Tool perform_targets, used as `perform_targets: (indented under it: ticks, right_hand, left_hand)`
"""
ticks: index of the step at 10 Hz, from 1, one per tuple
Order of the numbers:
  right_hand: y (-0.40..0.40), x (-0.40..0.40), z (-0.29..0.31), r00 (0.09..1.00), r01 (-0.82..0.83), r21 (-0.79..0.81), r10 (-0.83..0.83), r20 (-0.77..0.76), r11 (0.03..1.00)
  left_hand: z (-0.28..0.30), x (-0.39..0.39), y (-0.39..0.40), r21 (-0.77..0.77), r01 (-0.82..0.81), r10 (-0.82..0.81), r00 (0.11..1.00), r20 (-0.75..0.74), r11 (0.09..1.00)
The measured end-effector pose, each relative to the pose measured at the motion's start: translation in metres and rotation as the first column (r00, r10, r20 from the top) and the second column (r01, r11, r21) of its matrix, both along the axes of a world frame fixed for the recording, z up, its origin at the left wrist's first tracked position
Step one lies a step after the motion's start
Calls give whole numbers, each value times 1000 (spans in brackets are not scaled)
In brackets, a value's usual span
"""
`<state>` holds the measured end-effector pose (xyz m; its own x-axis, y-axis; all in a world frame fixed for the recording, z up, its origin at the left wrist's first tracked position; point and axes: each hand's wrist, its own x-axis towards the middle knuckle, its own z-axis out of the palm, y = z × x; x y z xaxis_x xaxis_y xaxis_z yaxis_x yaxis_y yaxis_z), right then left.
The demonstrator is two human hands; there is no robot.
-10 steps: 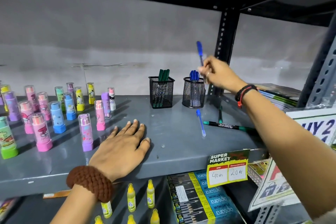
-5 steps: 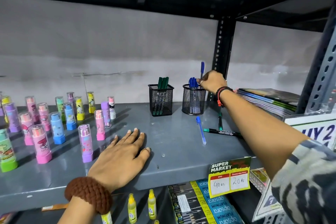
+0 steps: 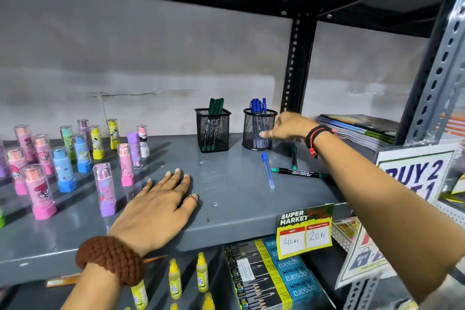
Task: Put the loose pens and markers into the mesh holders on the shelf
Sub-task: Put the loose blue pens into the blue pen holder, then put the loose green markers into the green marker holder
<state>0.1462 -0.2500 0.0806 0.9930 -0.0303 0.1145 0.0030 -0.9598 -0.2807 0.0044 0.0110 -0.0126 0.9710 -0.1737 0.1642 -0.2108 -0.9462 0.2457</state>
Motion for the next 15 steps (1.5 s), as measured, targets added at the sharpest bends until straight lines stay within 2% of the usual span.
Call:
perform_targets:
  ticks: [1, 2, 4, 5, 6, 7, 8, 9, 10, 11, 13, 15]
  right_hand:
    - [4, 1, -21, 990, -44, -45, 38, -134, 998]
    - [9, 2, -37, 983, -67, -81, 52, -173, 994]
    - [16, -6, -37, 979, -57, -56, 45, -197, 997]
    - [19, -8, -33, 982, -112, 19, 114, -149, 994]
    - [14, -6, -15, 983, -172, 178, 157, 94, 969]
    - [5, -5, 15, 905, -190, 270, 62, 421, 944]
    - [-2, 0, 42, 758, -183, 293, -55, 650, 939]
    - [-6, 11, 56, 701, -134, 289, -116, 704, 948]
    - [-8, 30, 56, 721, -128, 283, -107, 685, 951]
    - [-5, 46, 44, 792, -98, 248, -75, 606, 964]
    - [6, 61, 25, 921, -51, 140, -8, 389, 989]
    - [-3, 59, 34, 931, 24, 86, -53, 361, 996]
  left_hand:
    - [0, 0, 0, 14, 3, -3, 1000, 0, 1000]
    - [-1, 0, 0, 16, 5, -5, 1000, 1, 1000]
    - [0, -2, -1, 16, 9, -9, 1000, 8, 1000]
    - [-1, -2, -1, 13, 11, -11, 1000, 10, 1000]
    - [-1, -1, -1, 15, 10, -11, 1000, 19, 1000]
    - [-2, -1, 0, 13, 13, -13, 1000, 25, 1000]
    - [-3, -1, 1, -1, 17, -17, 999, 27, 1000]
    - [-3, 0, 2, -8, 24, -23, 999, 22, 1000]
    - [-2, 1, 2, -10, 36, -35, 999, 7, 999]
    - [-1, 2, 2, -2, 43, -43, 999, 2, 999]
    - [-1, 5, 4, -3, 50, -50, 999, -10, 999]
    - [-1, 6, 4, 1, 53, -53, 998, -17, 999]
